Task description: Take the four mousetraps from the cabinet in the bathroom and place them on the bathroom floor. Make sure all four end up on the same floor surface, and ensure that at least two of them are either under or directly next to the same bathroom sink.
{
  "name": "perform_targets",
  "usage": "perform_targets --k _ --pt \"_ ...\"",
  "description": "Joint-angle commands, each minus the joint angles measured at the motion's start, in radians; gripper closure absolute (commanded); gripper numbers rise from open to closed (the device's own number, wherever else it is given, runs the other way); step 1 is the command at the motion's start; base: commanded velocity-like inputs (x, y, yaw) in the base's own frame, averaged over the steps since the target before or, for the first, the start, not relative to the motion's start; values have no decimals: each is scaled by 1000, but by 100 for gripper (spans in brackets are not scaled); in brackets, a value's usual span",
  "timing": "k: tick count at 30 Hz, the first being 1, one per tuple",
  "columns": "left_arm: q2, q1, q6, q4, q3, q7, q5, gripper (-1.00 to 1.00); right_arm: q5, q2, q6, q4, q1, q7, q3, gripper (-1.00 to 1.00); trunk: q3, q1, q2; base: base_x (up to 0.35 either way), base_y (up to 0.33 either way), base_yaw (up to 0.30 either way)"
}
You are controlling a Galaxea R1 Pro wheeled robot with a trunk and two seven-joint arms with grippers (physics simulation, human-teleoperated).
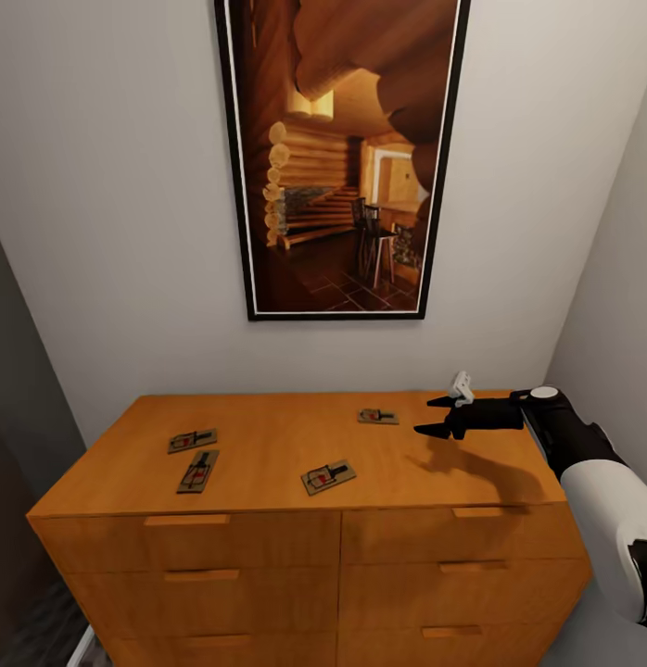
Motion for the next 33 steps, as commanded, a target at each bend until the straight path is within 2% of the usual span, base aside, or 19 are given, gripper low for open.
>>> perform_targets --k 1,6,16,23,33 --pt "0 0 -1 -2 0 2 0 -100 7 1 10 -1 -1 6 -5 -100 -1 0 0 118 41 0" --pt "0 0 1 18 -3 2 -1 -100 6 5 9 2 -1 6 -5 -100 -1 0 0 105 33 0" --pt "1 0 3 137 -7 1 -5 -100 6 23 0 3 -1 -19 -5 -100 -1 0 0 20 5 0" --pt "4 0 3 170 -7 1 -5 -100 6 43 -28 14 -1 -24 -5 -100 -1 0 0 2 0 0" --pt "4 0 5 206 -7 1 -5 -100 6 49 -37 19 -1 -25 -6 -100 -1 0 0 0 0 0"
